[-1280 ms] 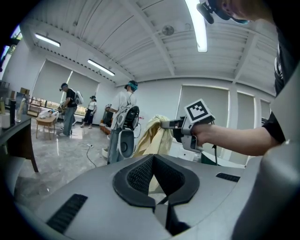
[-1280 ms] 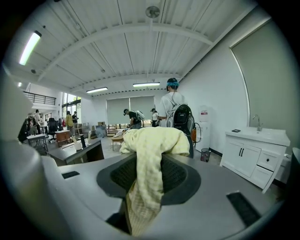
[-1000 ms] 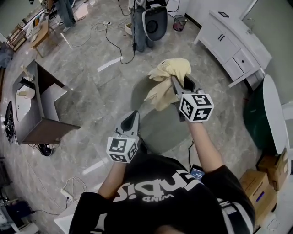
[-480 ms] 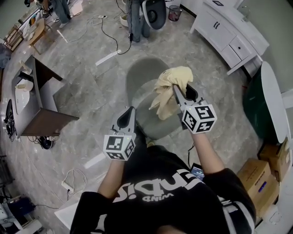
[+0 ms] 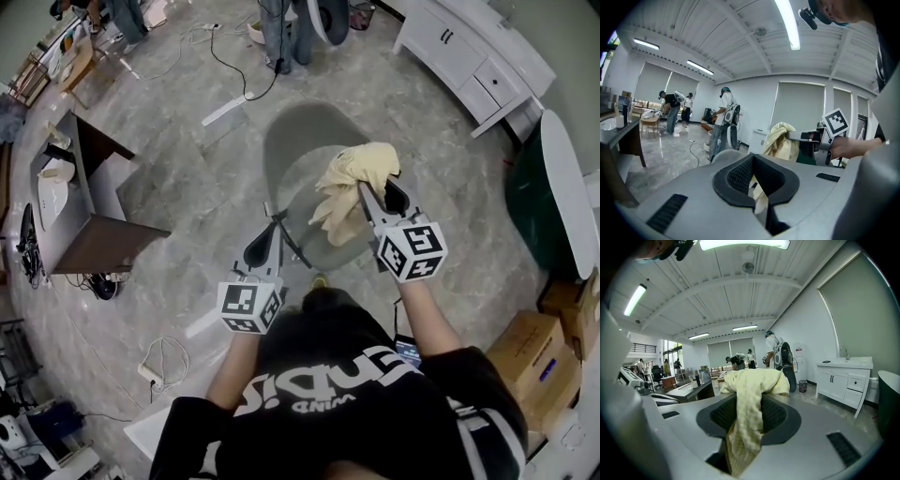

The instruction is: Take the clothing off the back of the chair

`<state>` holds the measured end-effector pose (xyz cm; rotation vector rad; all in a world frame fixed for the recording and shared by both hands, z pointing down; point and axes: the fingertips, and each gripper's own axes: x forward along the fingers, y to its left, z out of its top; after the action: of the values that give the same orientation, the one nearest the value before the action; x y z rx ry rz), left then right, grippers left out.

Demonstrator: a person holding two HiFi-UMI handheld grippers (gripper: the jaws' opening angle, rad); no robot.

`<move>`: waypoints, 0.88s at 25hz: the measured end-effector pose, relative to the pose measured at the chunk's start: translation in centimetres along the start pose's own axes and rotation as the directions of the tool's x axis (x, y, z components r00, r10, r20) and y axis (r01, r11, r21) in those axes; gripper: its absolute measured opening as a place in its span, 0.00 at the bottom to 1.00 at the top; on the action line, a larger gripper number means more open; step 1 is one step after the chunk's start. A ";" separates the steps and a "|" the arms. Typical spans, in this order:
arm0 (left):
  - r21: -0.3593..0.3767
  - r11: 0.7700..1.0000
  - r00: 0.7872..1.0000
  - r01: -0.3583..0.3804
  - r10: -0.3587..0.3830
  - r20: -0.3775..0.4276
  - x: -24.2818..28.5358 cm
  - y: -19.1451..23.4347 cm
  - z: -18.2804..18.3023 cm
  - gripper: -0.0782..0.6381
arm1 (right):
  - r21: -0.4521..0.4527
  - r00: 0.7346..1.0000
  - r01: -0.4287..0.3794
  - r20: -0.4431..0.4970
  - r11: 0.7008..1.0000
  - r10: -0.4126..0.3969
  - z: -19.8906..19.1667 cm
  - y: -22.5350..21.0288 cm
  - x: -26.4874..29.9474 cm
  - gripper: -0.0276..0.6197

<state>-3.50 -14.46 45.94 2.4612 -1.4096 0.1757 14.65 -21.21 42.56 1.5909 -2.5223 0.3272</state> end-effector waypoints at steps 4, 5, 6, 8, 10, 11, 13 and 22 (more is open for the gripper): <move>0.013 1.000 1.000 0.028 -0.028 -0.005 -1.9 -0.3 -0.7 0.13 | 0.011 1.000 0.020 0.006 1.000 -0.020 -1.1 1.9 -1.9 0.26; 0.015 0.999 0.999 0.036 -0.036 -0.004 -2.6 -0.4 -0.8 0.13 | 0.012 1.000 0.027 0.005 1.000 -0.027 -1.6 2.4 -2.5 0.26; 0.018 0.999 0.999 0.046 -0.046 -0.001 -3.3 -0.5 -0.9 0.13 | 0.013 0.999 0.034 0.003 0.999 -0.034 -2.0 3.0 -3.1 0.26; 0.029 0.998 0.998 0.064 -0.064 0.007 -4.9 -0.6 -0.9 0.13 | 0.019 0.999 0.048 -0.003 0.999 -0.048 -3.0 4.4 -4.5 0.26; 0.043 0.996 0.997 0.079 -0.079 0.011 -6.5 -0.8 -1.2 0.13 | 0.028 0.998 0.060 -0.012 0.998 -0.059 -3.8 5.9 -6.1 0.26; 0.049 0.995 0.996 0.086 -0.086 0.011 -7.3 -1.0 -1.4 0.13 | 0.032 0.998 0.064 -0.019 0.997 -0.064 -4.3 6.7 -7.0 0.26; 0.058 0.993 0.994 0.103 -0.104 0.013 -9.0 -1.6 -1.8 0.13 | 0.034 0.997 0.073 -0.033 0.997 -0.072 -5.1 8.1 -9.0 0.26; 0.040 0.992 0.993 0.117 -0.117 0.010 -14.9 -5.2 -3.9 0.13 | 0.058 0.995 0.085 -0.058 0.995 -0.081 -7.5 11.9 -17.6 0.26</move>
<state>-6.51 1.52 44.89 2.5724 -1.2738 0.1652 11.51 1.03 44.36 1.6789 -2.4193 0.4351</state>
